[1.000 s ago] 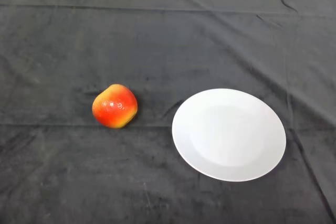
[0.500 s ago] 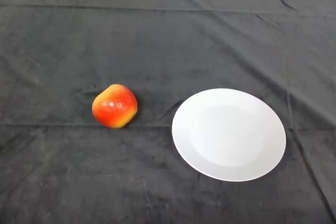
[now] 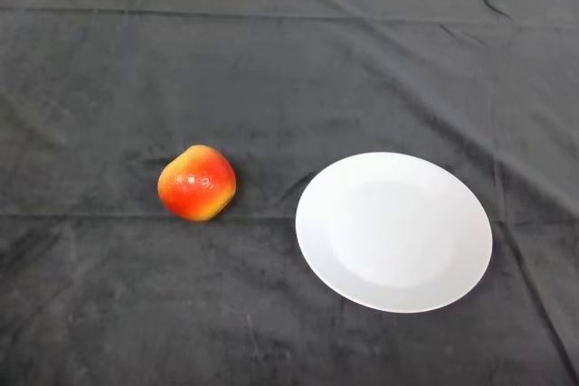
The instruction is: Move the apple to the plate
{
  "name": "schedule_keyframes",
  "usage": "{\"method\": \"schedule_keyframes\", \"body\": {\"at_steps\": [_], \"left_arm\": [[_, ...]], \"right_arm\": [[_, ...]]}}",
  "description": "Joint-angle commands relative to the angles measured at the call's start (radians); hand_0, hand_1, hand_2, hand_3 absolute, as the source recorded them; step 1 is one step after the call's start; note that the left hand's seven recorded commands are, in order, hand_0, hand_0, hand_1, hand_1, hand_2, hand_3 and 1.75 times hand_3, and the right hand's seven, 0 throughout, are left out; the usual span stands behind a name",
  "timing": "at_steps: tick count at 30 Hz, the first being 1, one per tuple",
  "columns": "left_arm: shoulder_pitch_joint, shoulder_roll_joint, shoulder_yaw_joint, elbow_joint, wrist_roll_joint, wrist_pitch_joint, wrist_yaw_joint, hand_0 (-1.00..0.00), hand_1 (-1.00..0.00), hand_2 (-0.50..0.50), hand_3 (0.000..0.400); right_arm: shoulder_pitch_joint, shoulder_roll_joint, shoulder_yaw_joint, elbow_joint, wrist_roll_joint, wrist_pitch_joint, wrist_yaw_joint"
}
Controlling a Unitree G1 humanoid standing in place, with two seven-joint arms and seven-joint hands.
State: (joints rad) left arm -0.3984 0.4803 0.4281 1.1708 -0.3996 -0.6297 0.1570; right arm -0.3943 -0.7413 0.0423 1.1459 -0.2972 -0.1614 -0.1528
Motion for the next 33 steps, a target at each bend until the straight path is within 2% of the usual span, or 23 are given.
{"method": "schedule_keyframes", "body": {"at_steps": [1,15,33], "left_arm": [[-0.042,-0.012,-0.028,-0.061,0.044,-0.026,0.009,0.0,0.0,0.0,0.0],[-0.051,-0.051,-0.145,-0.069,0.202,-0.054,0.03,0.0,0.0,0.0,0.0],[-0.076,-0.133,-0.318,-0.078,0.392,-0.082,0.066,0.0,0.0,0.0,0.0]], "right_arm": [[0.039,0.04,0.0117,0.018,0.0042,0.007,-0.0031],[0.041,0.04,0.0109,0.013,0.005,0.009,-0.0024],[0.043,0.04,0.01,0.008,0.0057,0.012,-0.0015]]}}
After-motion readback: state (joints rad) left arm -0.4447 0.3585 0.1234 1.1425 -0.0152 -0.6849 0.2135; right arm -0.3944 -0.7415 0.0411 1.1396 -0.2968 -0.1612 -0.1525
